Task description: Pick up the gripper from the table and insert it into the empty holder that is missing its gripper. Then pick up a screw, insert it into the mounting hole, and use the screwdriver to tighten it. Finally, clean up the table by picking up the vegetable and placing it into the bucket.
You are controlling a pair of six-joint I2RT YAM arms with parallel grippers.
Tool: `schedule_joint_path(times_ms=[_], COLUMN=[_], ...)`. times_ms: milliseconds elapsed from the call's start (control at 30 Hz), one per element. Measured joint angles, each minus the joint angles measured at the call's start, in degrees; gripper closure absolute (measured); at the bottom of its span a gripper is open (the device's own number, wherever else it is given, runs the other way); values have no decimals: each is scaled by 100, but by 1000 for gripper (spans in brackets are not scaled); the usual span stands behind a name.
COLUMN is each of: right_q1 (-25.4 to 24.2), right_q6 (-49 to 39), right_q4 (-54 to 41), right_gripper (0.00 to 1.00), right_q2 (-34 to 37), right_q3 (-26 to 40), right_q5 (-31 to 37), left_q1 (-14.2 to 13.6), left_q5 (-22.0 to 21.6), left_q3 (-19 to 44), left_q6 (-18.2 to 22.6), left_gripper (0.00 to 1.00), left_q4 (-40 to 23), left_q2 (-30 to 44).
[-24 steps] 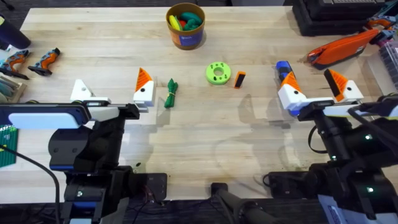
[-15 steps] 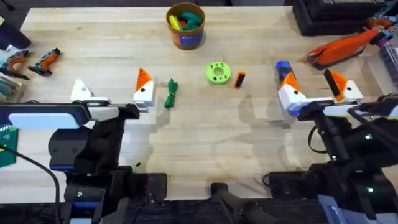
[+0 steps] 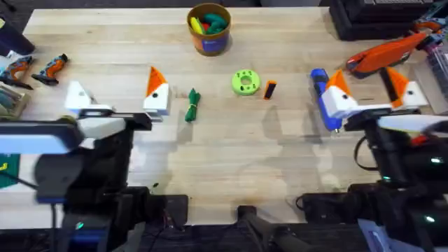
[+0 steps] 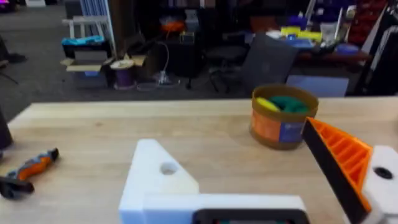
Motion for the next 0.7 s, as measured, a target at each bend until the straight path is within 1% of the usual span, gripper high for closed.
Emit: schedule_joint_path(times_ms=[67, 167, 233, 333, 433, 533, 567, 700], right_q1=[0, 0, 0, 0, 0, 0, 0, 0], right_q6=[17, 20, 29, 42, 44, 44, 44, 43], right_q4=[-239, -851, -1309, -2125, -2975, -3691, -4304, -4946], right_gripper=[10, 10, 10, 10, 10, 10, 10, 11], right_q2=[11, 17, 100, 415, 965, 1671, 2451, 3433], right_q3=[351, 1063, 1566, 2270, 2916, 3521, 4113, 4788], right_q5=[-1, -14, -42, -93, -132, -154, -168, -169], left_q1=[0, 0, 0, 0, 0, 0, 0, 0], left_q5=[0, 2, 2, 2, 2, 15, 134, 281], left_q3=[351, 1085, 1596, 2378, 3144, 3824, 4461, 5150], left_q6=[2, 2, 2, 3, 11, 19, 20, 22], left_gripper=[16, 15, 15, 15, 16, 15, 15, 15], left_q4=[-195, -729, -1249, -2134, -2990, -3648, -4183, -4792], left_q2=[5, 171, 433, 1072, 1899, 2735, 3547, 4480])
